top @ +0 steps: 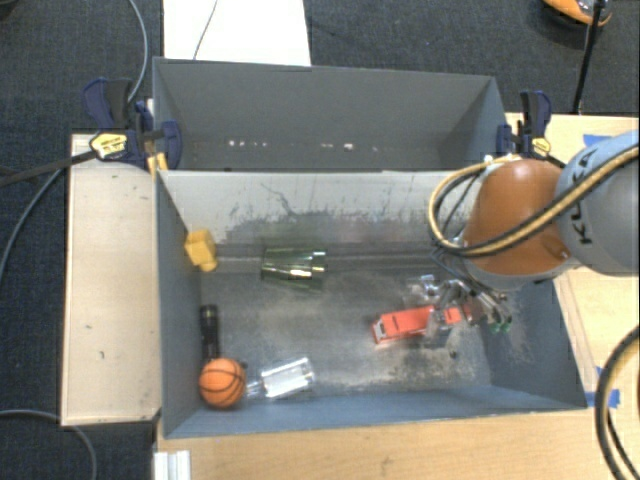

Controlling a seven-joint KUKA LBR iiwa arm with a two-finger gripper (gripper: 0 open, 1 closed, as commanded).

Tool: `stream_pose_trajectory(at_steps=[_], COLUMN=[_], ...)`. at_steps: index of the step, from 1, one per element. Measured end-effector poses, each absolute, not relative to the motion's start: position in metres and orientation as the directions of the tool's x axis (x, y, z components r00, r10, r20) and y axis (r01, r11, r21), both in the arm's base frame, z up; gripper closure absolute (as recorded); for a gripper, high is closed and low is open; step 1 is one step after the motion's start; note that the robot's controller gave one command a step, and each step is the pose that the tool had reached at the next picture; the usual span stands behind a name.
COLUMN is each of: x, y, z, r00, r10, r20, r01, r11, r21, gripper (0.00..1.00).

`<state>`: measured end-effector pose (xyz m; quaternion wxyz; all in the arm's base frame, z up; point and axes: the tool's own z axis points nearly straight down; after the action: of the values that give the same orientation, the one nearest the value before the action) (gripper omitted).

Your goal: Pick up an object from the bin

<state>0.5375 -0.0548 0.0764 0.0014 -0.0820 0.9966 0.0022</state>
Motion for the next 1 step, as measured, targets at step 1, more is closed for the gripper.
stream_pose_trajectory(at_steps=[1], x=[0.5357], y=[-0.0711], z=[0.102], r00=[-0.976], r10=[-0.217], r20=[0.004], r01=[-0.217], r11=[0.976], r21=[0.01], gripper=[1.0])
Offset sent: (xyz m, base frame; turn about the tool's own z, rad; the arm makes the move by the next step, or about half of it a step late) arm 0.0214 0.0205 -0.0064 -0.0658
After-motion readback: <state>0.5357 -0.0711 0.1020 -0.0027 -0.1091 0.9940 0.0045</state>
